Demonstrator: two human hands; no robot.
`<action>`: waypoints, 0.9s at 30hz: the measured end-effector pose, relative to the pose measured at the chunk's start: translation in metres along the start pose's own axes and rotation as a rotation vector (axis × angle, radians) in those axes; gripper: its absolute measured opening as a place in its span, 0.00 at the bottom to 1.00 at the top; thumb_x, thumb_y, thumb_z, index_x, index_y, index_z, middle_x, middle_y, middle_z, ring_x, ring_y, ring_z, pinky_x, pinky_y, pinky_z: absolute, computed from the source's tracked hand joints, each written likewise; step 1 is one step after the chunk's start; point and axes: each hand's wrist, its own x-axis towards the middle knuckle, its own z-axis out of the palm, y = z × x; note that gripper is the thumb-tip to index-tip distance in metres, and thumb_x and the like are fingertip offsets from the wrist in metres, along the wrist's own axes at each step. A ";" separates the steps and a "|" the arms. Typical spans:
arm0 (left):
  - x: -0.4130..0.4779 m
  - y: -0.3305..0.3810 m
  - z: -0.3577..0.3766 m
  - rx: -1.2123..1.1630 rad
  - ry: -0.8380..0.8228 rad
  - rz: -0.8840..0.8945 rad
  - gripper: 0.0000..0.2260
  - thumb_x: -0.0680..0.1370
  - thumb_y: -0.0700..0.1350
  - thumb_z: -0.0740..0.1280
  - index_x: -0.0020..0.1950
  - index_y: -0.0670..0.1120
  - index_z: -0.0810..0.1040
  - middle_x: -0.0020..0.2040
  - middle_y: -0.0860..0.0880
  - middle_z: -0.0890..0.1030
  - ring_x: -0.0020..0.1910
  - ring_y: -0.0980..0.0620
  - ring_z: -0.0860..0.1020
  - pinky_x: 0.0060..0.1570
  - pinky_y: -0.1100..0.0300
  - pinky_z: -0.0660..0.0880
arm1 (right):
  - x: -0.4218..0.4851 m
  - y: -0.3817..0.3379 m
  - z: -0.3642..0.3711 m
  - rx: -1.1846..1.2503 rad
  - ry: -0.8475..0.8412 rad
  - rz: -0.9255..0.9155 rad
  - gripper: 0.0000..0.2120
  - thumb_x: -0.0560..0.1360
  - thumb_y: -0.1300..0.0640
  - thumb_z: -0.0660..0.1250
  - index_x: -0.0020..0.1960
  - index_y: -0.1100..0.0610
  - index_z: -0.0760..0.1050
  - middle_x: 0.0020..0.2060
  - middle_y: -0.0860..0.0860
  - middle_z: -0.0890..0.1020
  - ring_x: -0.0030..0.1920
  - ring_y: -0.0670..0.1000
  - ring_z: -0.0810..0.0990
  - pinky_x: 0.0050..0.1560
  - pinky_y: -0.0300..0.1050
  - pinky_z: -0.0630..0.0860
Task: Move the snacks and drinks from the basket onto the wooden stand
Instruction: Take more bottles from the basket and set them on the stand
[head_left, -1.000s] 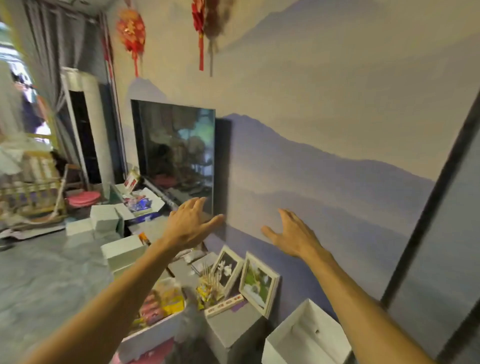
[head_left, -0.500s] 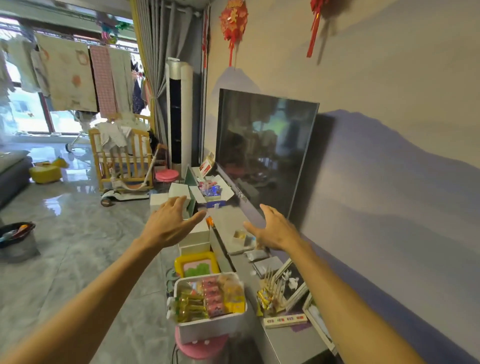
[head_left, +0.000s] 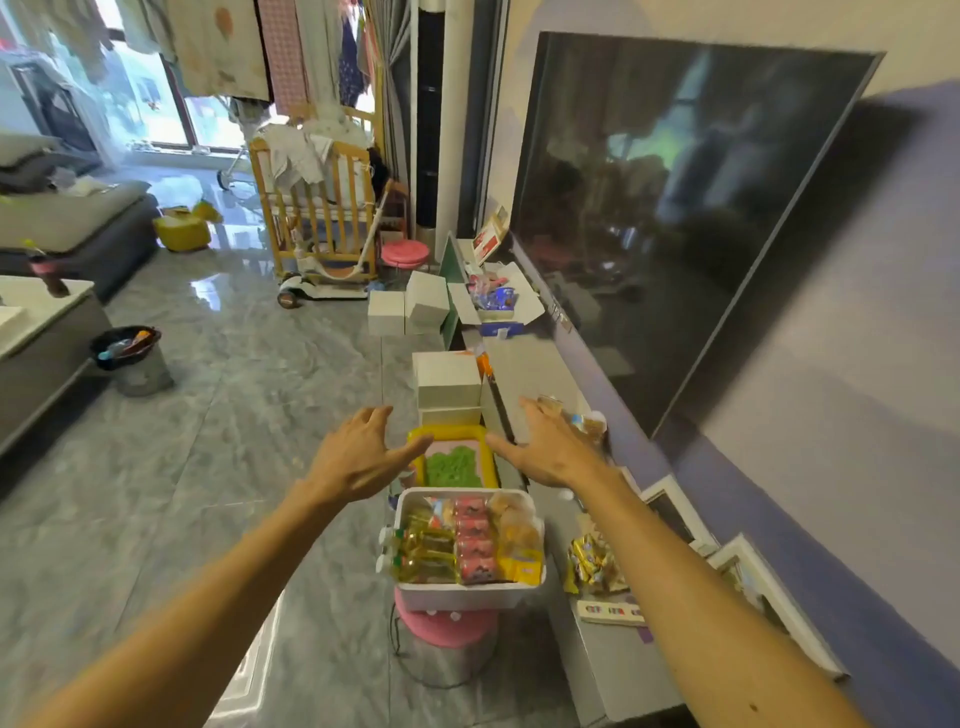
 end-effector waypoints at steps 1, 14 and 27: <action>0.009 -0.003 0.013 -0.007 -0.018 -0.032 0.54 0.69 0.85 0.50 0.83 0.48 0.61 0.80 0.42 0.67 0.74 0.40 0.73 0.71 0.38 0.72 | 0.018 0.007 0.010 0.013 -0.026 -0.013 0.45 0.77 0.25 0.62 0.84 0.49 0.58 0.81 0.53 0.68 0.78 0.59 0.71 0.73 0.62 0.73; 0.058 -0.088 0.263 -0.306 -0.088 -0.624 0.53 0.65 0.84 0.62 0.79 0.49 0.68 0.76 0.44 0.75 0.69 0.42 0.77 0.66 0.42 0.76 | 0.231 0.072 0.245 -0.124 -0.477 -0.217 0.48 0.75 0.25 0.65 0.84 0.53 0.59 0.82 0.54 0.67 0.78 0.59 0.70 0.72 0.58 0.72; 0.064 -0.195 0.488 -0.760 0.026 -0.873 0.38 0.64 0.71 0.80 0.69 0.56 0.76 0.64 0.54 0.80 0.62 0.53 0.78 0.61 0.49 0.78 | 0.316 0.136 0.507 -0.193 -0.672 -0.394 0.41 0.75 0.27 0.69 0.77 0.53 0.68 0.74 0.55 0.76 0.73 0.59 0.74 0.72 0.63 0.71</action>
